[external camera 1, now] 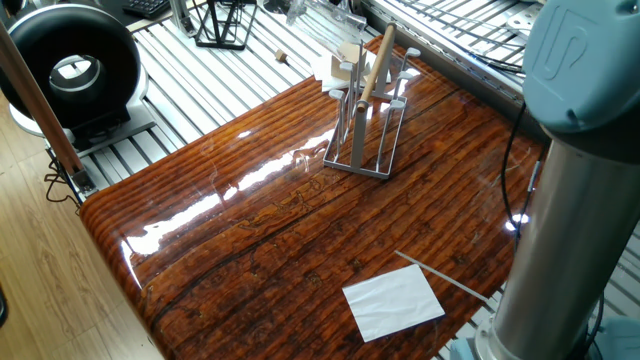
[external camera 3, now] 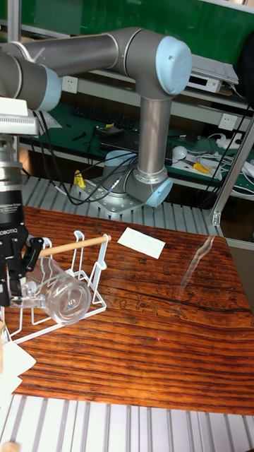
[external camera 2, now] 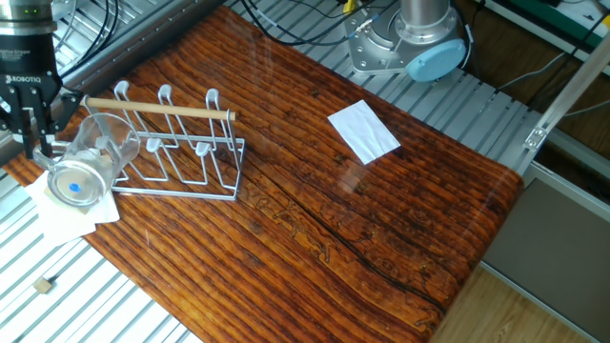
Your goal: Put the cup on the cup rack
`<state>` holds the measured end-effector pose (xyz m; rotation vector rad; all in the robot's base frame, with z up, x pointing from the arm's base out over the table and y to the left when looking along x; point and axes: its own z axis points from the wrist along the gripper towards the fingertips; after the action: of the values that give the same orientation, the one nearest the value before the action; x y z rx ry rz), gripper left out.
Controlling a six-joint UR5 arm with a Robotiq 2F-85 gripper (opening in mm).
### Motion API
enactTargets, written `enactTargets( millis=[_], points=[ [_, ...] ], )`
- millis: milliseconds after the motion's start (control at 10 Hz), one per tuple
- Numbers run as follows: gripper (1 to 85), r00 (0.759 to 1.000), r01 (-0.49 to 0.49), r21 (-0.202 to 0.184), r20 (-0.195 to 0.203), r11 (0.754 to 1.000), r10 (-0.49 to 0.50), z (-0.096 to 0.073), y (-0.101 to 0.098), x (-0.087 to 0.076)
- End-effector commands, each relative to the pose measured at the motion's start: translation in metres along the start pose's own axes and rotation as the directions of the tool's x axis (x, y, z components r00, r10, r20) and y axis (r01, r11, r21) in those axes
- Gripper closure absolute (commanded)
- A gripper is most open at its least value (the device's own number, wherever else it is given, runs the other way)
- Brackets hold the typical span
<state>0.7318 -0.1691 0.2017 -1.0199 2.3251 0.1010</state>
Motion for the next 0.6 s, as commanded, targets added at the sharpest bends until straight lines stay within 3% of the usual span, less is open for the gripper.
enactTargets(
  millis=[0,500],
  points=[
    [84.7,0.999,0.004,0.000,0.034,1.000,-0.004,-0.0028,-0.0031,0.0048],
    [84.7,0.996,0.015,0.000,0.087,1.000,-0.015,-0.0010,-0.0053,0.0041]
  ],
)
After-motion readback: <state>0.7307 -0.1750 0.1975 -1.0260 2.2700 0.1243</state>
